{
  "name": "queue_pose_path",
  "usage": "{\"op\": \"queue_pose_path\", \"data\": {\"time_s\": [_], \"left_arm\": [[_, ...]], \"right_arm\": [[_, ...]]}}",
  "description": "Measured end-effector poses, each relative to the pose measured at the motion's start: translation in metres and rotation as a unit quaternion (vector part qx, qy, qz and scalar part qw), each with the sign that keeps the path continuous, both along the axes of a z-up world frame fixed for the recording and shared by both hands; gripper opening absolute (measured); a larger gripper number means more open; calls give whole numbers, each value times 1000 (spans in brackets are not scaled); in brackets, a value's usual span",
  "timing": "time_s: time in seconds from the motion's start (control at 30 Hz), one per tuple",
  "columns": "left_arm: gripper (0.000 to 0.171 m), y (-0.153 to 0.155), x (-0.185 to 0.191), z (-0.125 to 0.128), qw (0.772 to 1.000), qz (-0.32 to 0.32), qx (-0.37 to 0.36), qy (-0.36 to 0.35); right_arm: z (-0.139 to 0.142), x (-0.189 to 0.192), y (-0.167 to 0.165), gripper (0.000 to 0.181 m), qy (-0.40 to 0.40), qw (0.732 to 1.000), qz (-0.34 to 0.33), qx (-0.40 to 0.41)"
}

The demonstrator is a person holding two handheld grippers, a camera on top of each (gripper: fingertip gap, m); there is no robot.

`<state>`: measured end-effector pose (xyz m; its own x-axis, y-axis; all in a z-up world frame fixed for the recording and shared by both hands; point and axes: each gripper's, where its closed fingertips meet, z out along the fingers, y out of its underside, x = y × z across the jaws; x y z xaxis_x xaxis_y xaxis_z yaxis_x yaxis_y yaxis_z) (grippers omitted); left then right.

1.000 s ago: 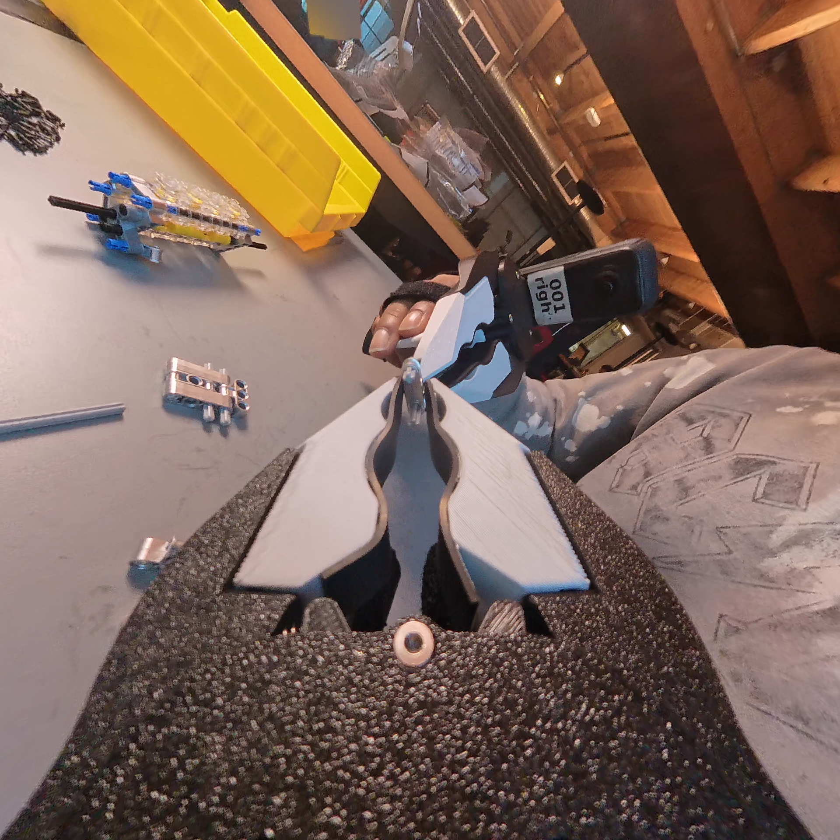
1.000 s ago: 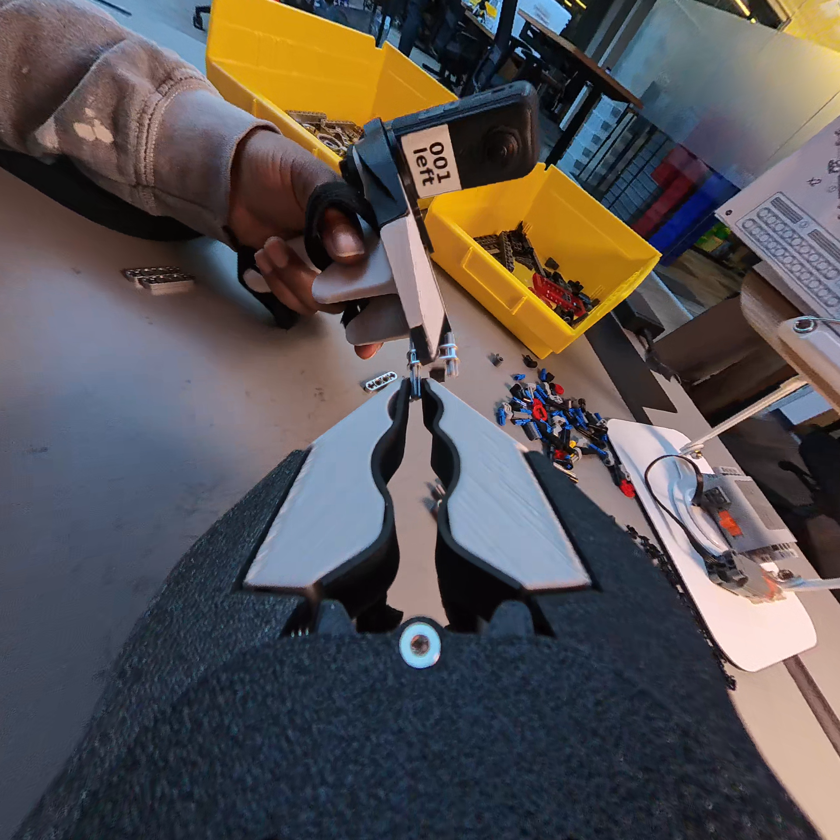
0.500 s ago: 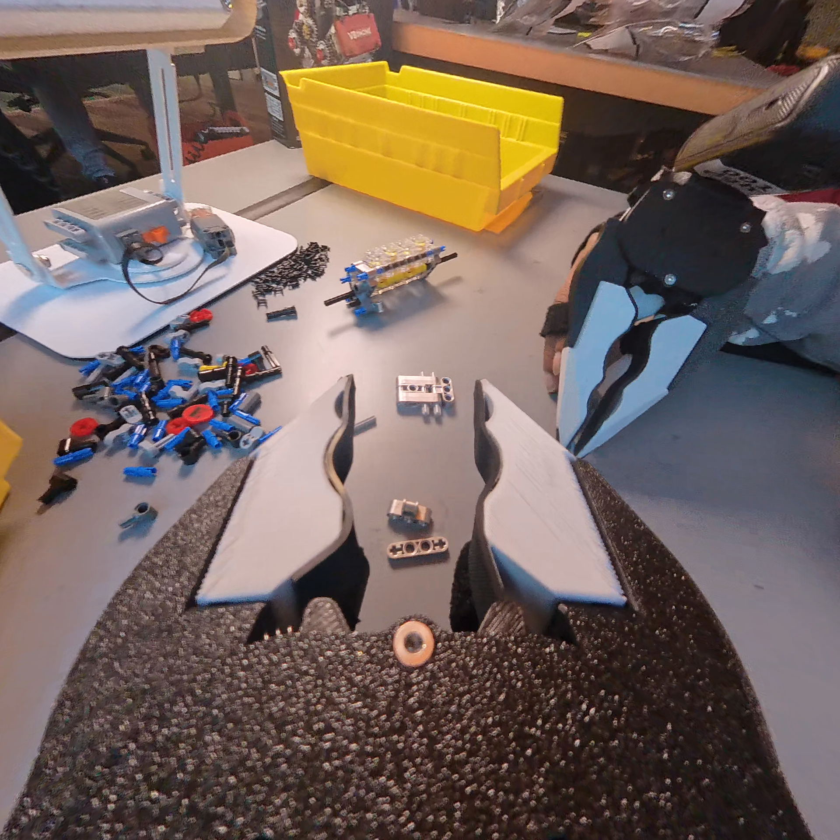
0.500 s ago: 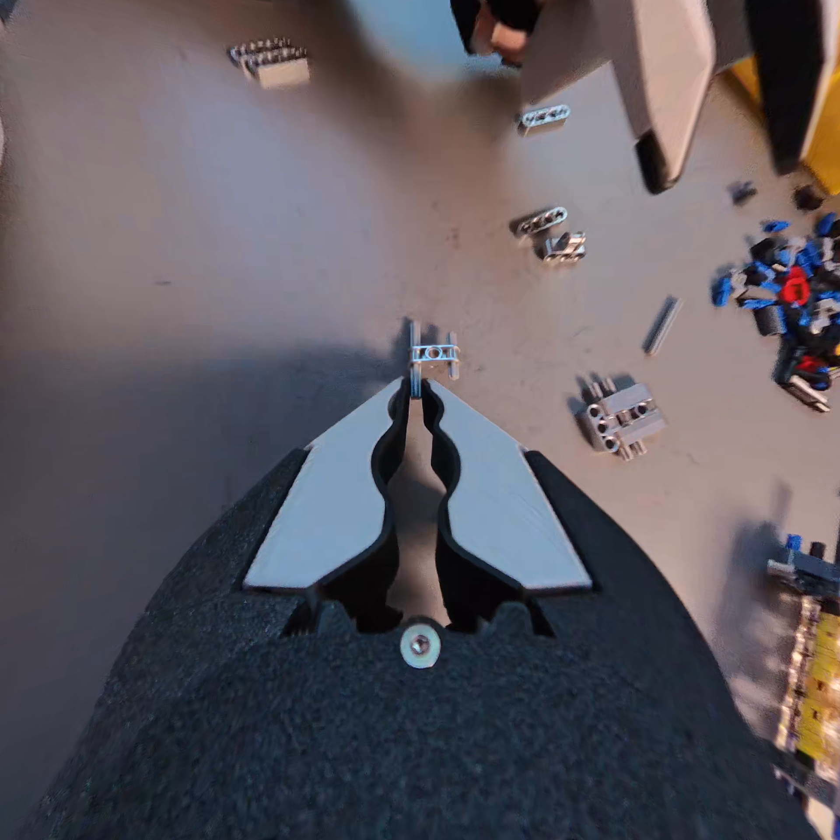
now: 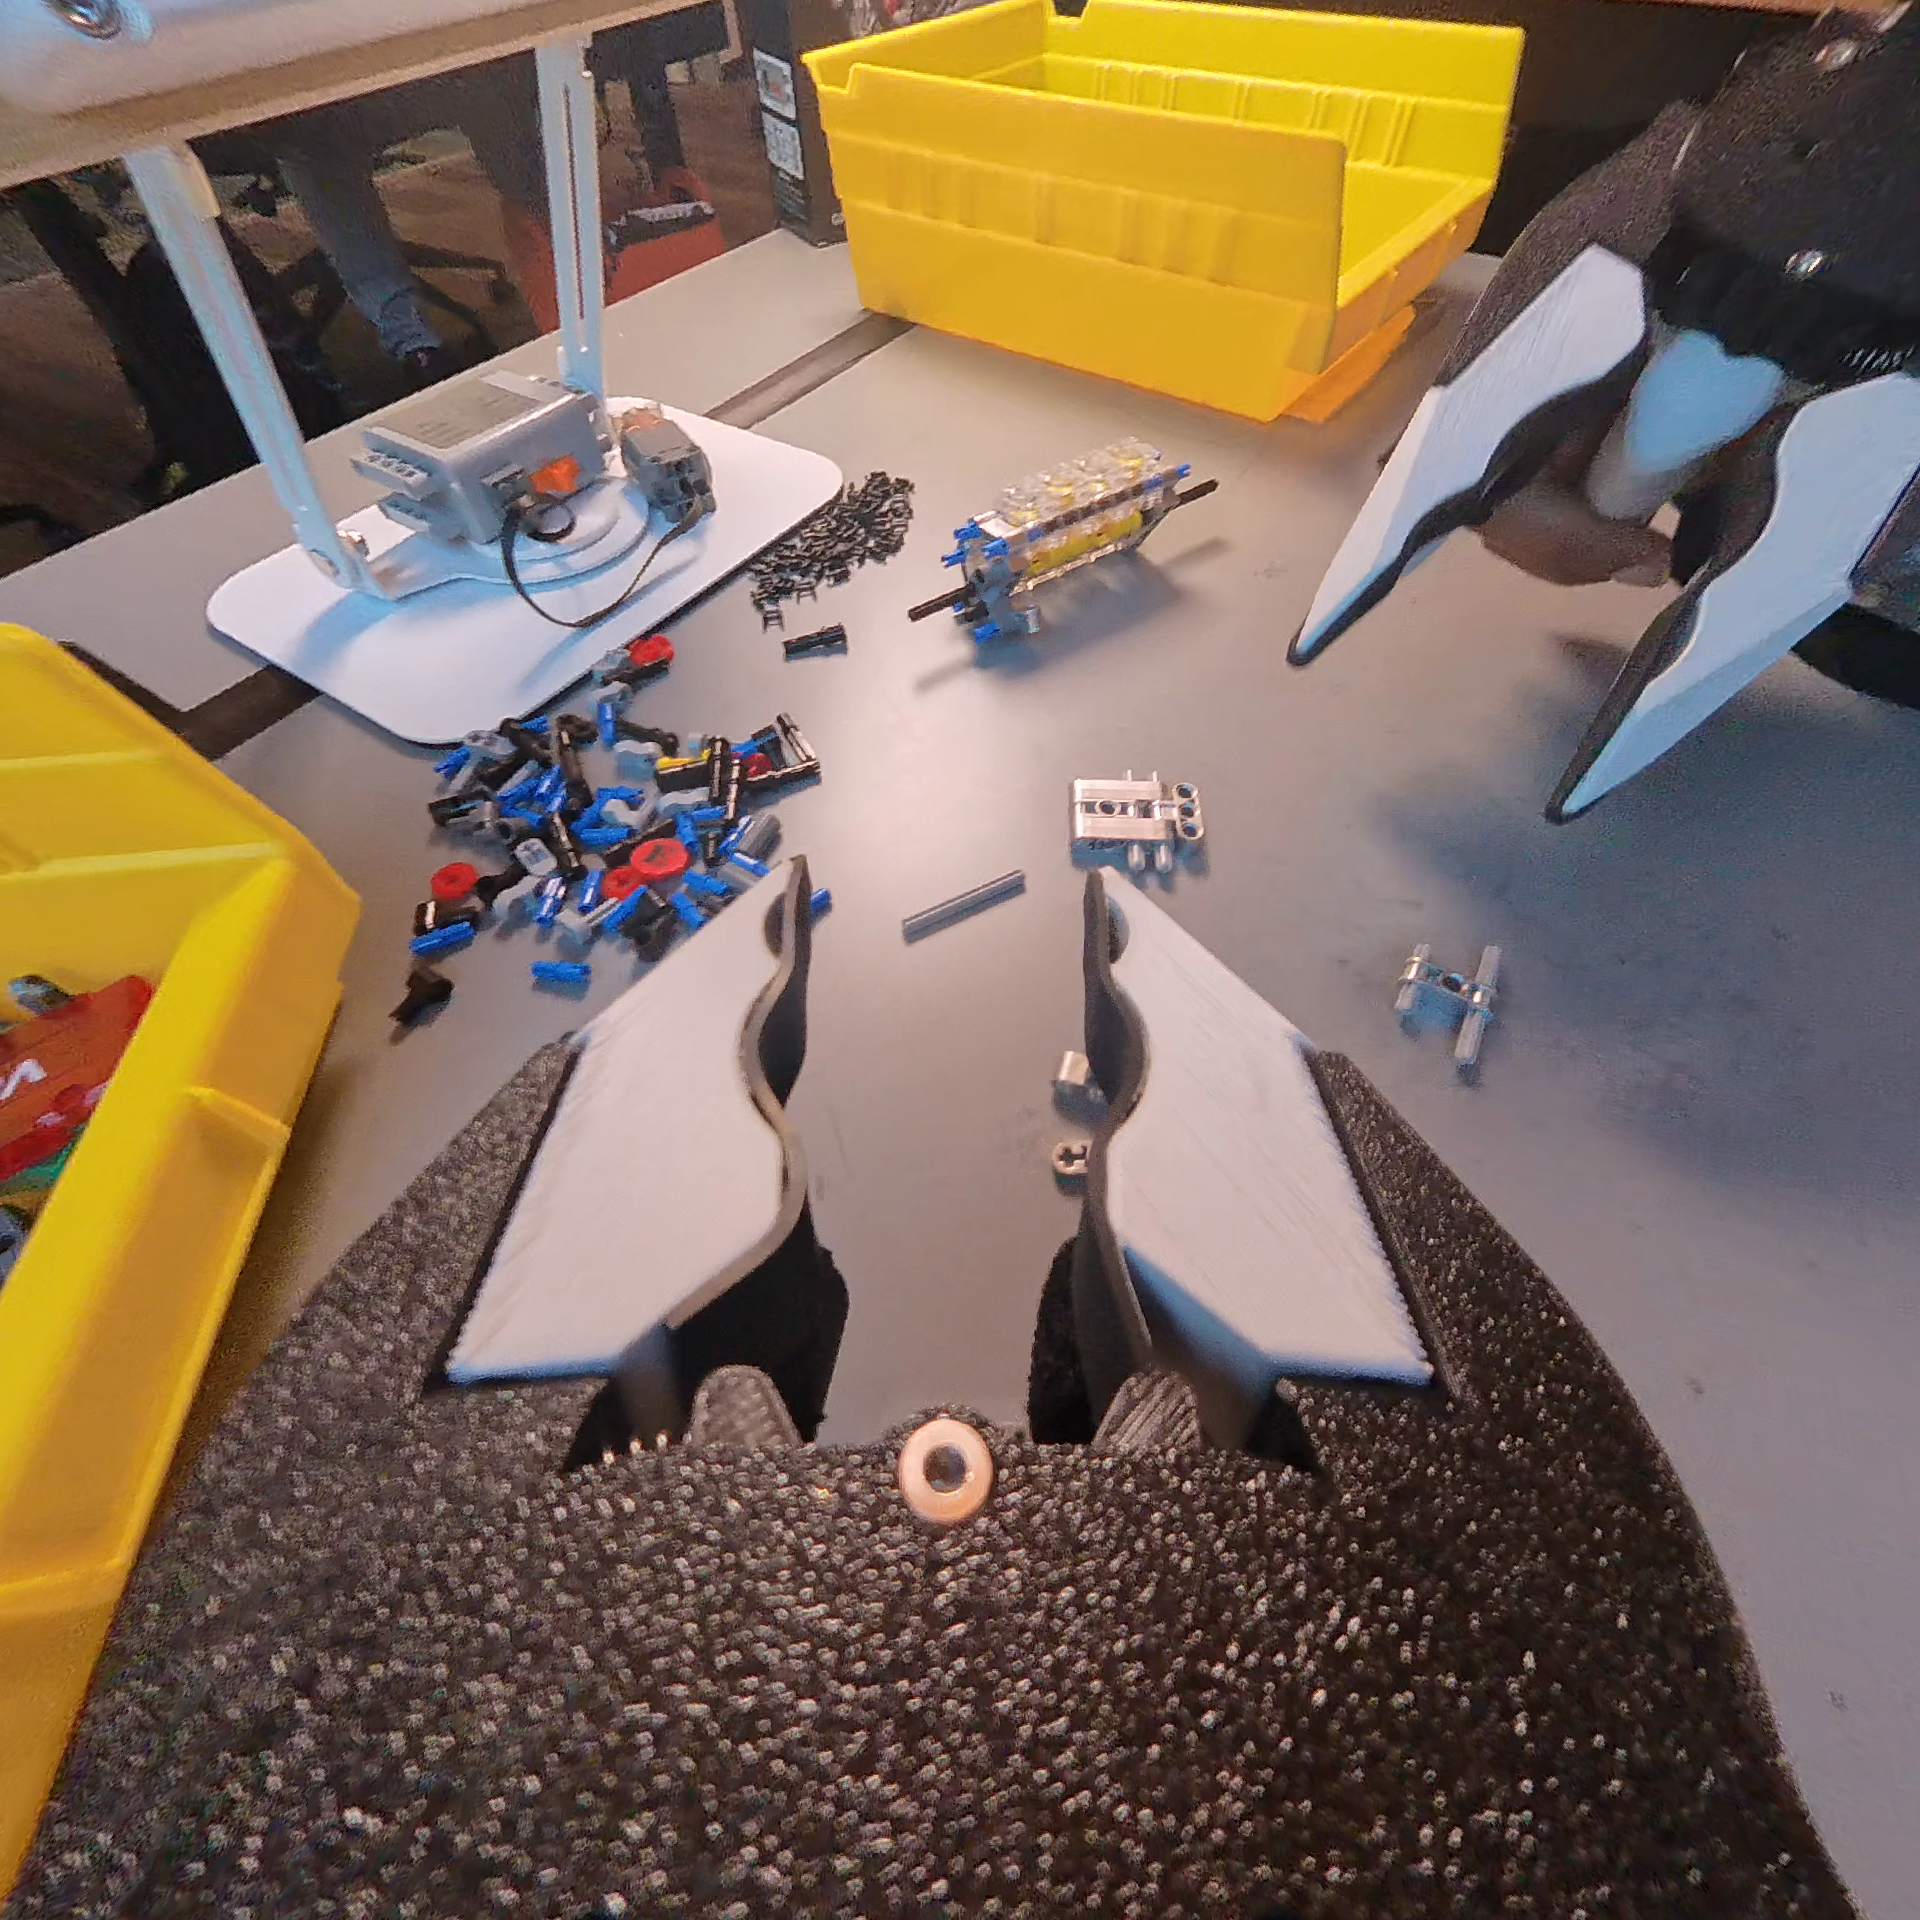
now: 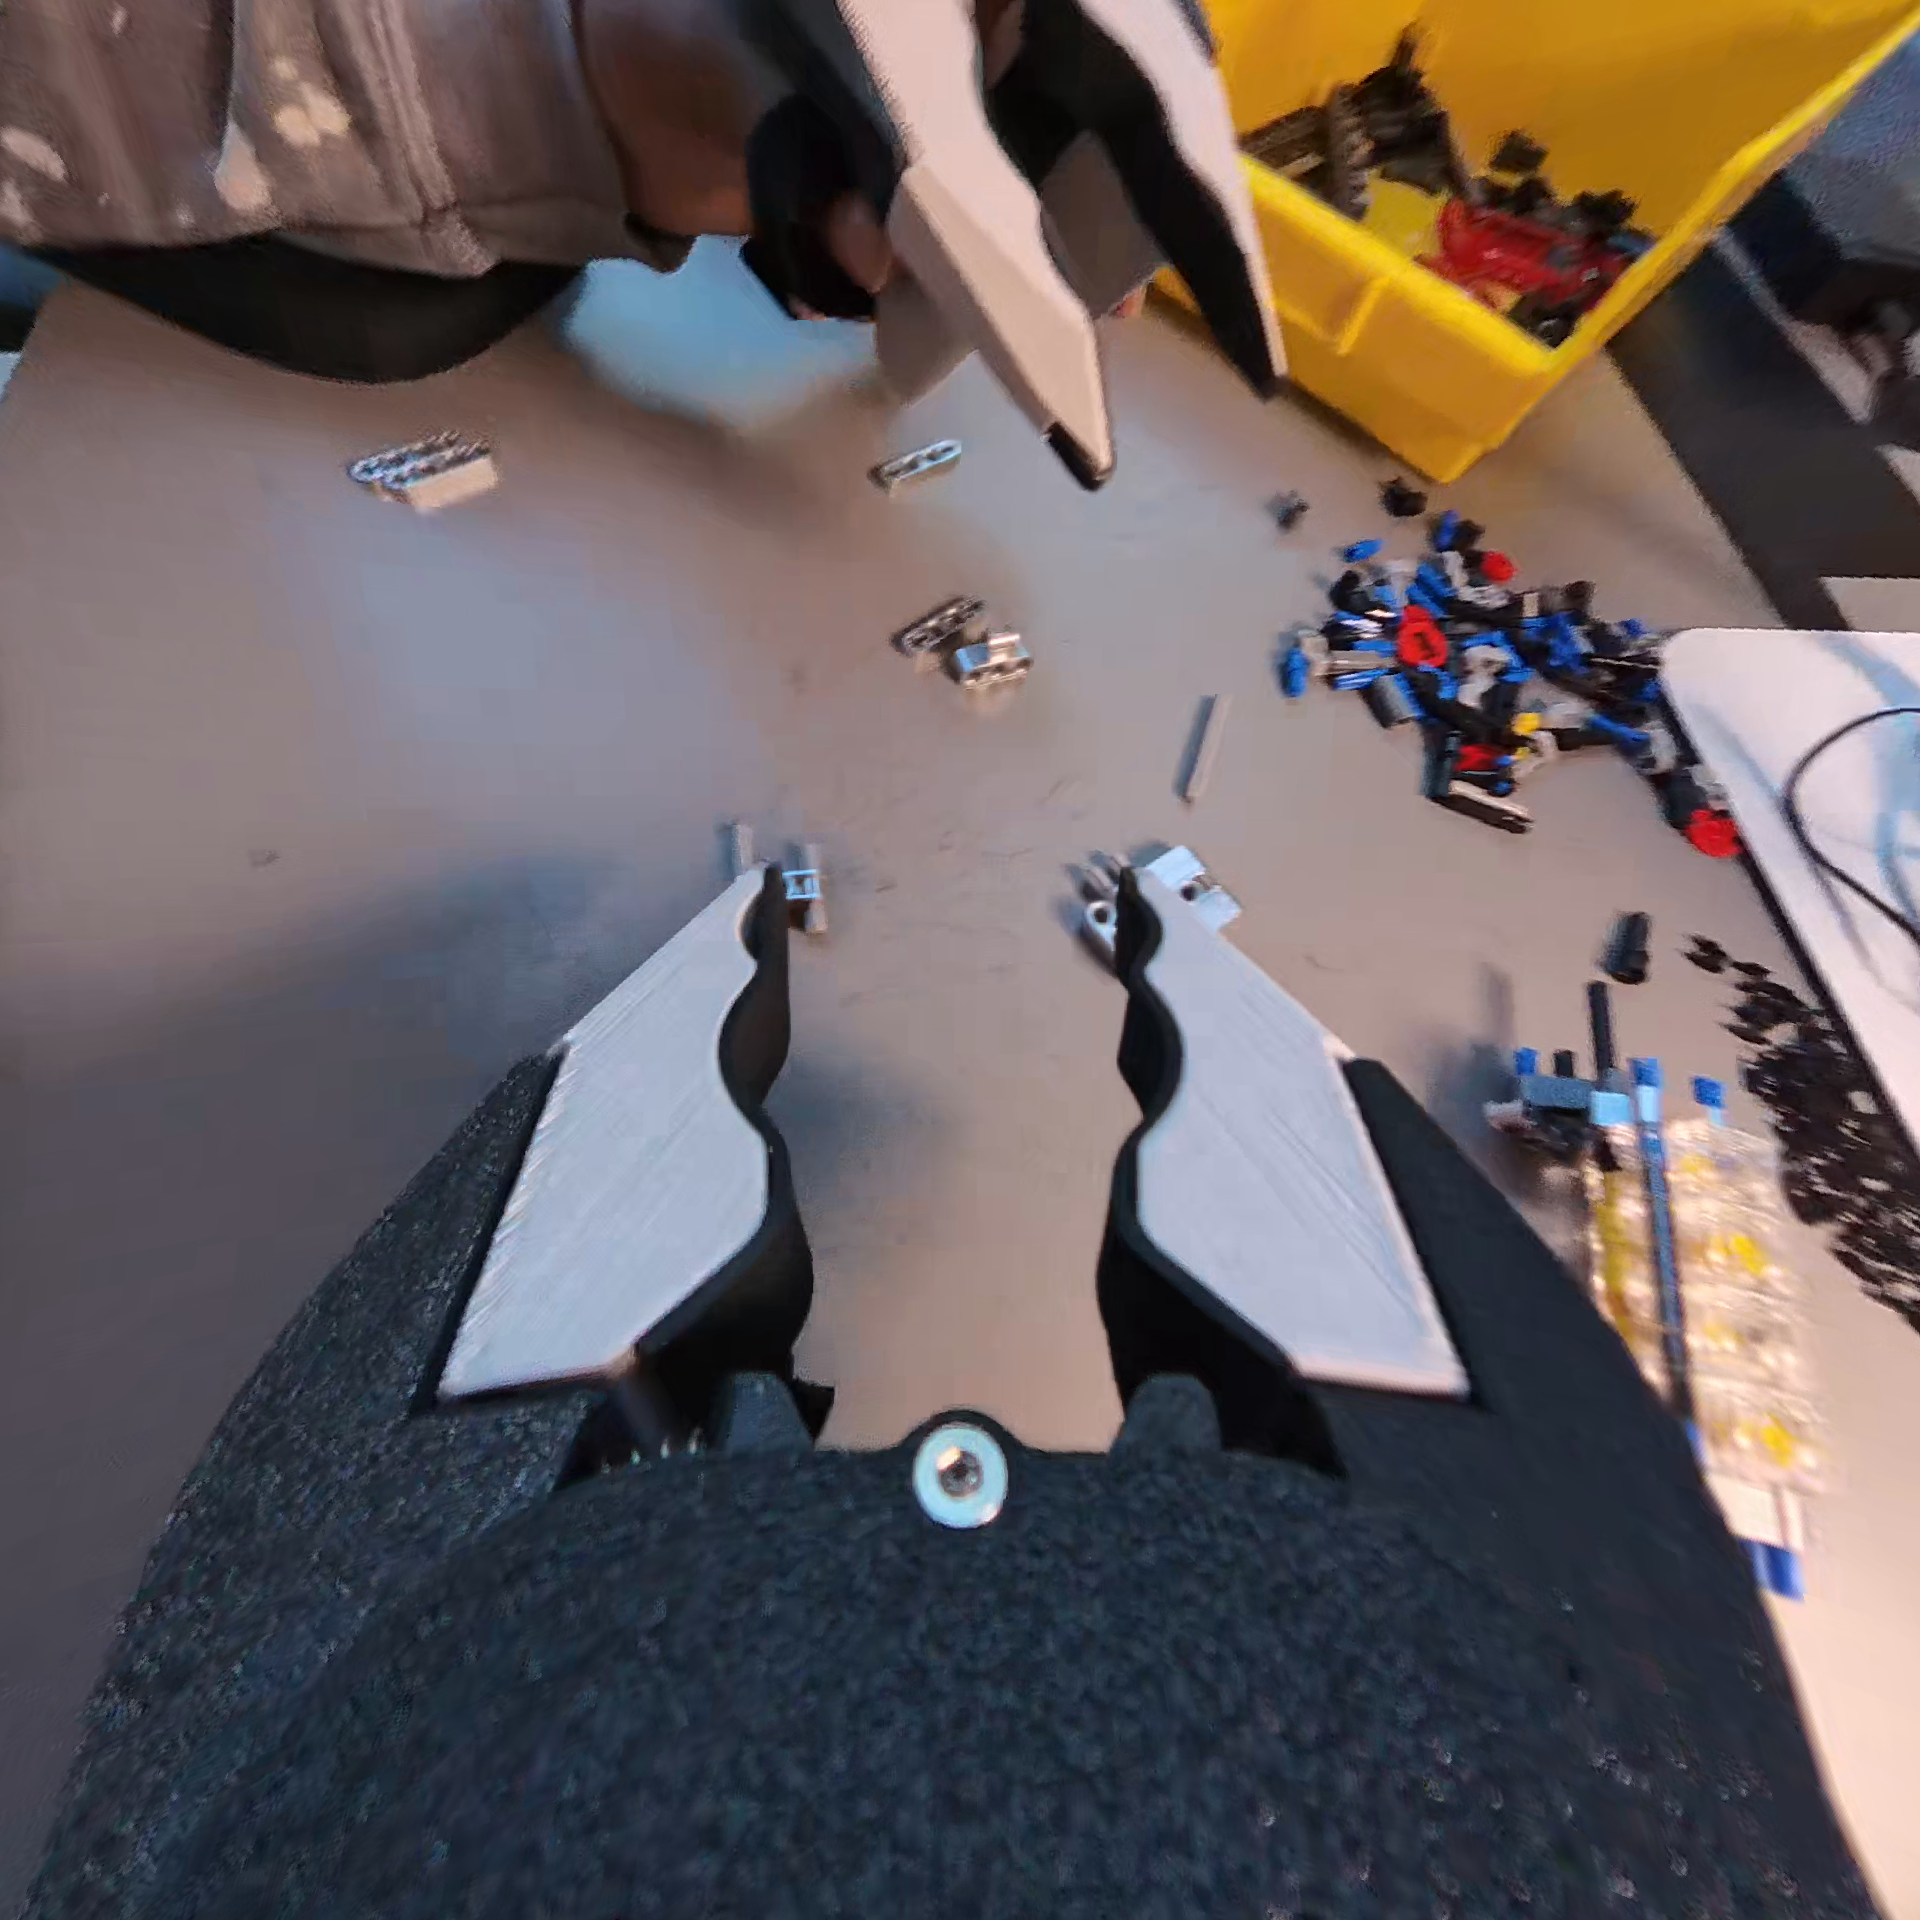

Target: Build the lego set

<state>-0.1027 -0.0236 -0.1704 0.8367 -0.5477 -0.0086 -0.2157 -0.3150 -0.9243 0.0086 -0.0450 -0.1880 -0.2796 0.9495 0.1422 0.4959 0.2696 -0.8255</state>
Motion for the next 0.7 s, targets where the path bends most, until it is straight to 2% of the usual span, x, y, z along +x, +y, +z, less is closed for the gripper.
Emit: {"op": "queue_pose_path", "data": {"time_s": [0.13, 0.23, 0.33, 0.4, 0.43, 0.53, 0.7], "left_arm": [[51, 0, -15, 5, 1000, 18, 6, 4], [52, 3, -22, 13, 999, 29, 25, -32], [52, 6, -27, 19, 996, 35, 41, -75], [50, 7, -31, 20, 995, 43, 49, -80], [48, 7, -31, 21, 995, 45, 54, -74], [47, 8, -33, 19, 996, 51, 62, -39], [47, 7, -44, 12, 996, 64, 56, 31]], "right_arm": [[25, -2, 21, 71, 62, 997, -48, 4], [38, -1, 35, 80, 94, 992, -83, -1], [46, -1, 46, 79, 122, 987, -108, 4], [49, -2, 50, 78, 134, 984, -120, 6], [50, -2, 51, 80, 139, 982, -128, 6], [55, -5, 61, 101, 150, 975, -167, -1], [49, -5, 61, 98, 139, 975, -172, -18]]}}
